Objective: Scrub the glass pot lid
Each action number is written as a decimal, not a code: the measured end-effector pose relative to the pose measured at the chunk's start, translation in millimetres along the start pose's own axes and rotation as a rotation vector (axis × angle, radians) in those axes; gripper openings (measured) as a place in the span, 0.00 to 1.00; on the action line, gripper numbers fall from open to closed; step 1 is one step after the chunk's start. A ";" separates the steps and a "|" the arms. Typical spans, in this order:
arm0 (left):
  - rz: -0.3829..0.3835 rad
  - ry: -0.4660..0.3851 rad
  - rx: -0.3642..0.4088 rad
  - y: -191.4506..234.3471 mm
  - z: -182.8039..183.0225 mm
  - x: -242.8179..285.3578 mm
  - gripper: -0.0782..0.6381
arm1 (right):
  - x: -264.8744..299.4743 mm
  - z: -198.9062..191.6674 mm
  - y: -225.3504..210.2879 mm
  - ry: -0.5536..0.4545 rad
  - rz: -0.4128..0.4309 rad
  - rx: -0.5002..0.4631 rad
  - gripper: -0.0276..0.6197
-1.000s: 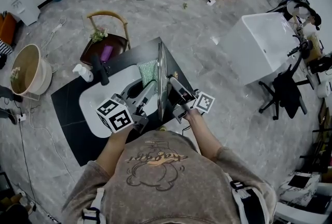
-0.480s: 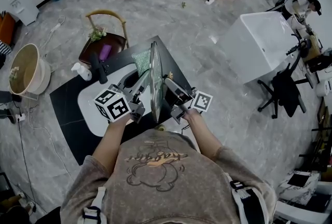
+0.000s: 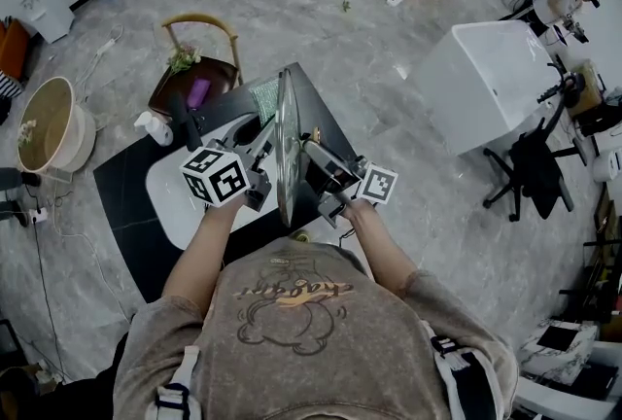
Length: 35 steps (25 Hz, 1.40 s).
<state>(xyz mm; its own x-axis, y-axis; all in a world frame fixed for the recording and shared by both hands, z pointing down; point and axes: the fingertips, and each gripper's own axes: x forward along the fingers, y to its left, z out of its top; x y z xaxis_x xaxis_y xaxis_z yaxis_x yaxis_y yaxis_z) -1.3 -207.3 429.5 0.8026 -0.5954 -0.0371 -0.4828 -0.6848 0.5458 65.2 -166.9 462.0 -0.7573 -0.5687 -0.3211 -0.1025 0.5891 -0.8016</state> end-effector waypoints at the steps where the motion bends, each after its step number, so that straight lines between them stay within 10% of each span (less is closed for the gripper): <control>1: 0.005 0.008 0.001 2.4 -2.0 1.6 0.23 | 0.8 0.8 1.5 0.001 0.004 -0.002 0.33; 35: -0.009 0.393 -0.010 10.9 -135.0 1.5 0.23 | -16.5 35.4 -1.7 -0.190 0.008 -0.028 0.33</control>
<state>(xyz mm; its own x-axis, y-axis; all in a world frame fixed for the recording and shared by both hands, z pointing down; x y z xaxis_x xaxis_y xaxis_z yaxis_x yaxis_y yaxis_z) 41.9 -159.0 548.4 0.8807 -0.3817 0.2805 -0.4733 -0.6838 0.5554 100.8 -178.8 450.9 -0.6227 -0.6607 -0.4192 -0.1170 0.6084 -0.7850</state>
